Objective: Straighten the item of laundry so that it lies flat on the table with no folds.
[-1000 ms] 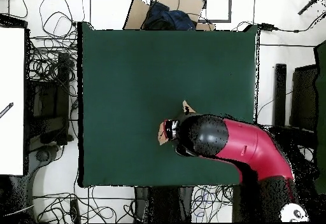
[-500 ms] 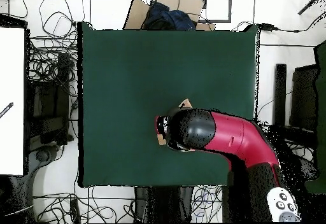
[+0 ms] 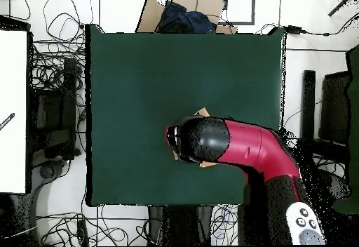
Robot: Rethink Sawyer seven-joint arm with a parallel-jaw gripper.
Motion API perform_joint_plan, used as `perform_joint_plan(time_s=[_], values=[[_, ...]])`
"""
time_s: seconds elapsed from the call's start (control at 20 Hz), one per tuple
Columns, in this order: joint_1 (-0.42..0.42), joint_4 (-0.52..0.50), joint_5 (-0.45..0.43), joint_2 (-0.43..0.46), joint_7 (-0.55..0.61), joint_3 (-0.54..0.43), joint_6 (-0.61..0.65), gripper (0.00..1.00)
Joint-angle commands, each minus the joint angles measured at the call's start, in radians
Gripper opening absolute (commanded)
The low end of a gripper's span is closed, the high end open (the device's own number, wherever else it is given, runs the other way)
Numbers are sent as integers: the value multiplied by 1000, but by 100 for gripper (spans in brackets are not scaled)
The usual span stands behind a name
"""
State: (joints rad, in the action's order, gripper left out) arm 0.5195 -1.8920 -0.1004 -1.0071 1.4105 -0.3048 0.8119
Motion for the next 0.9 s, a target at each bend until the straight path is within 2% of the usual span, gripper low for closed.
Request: perform_joint_plan(time_s=[0.05, 0.6, 0.9], values=[[-39, 13, 4, 52, 87, -52, -57, 0], [-93, 91, 9, 115, 114, -46, -90, 0], [-120, 94, 9, 171, 138, -37, -142, 0]])
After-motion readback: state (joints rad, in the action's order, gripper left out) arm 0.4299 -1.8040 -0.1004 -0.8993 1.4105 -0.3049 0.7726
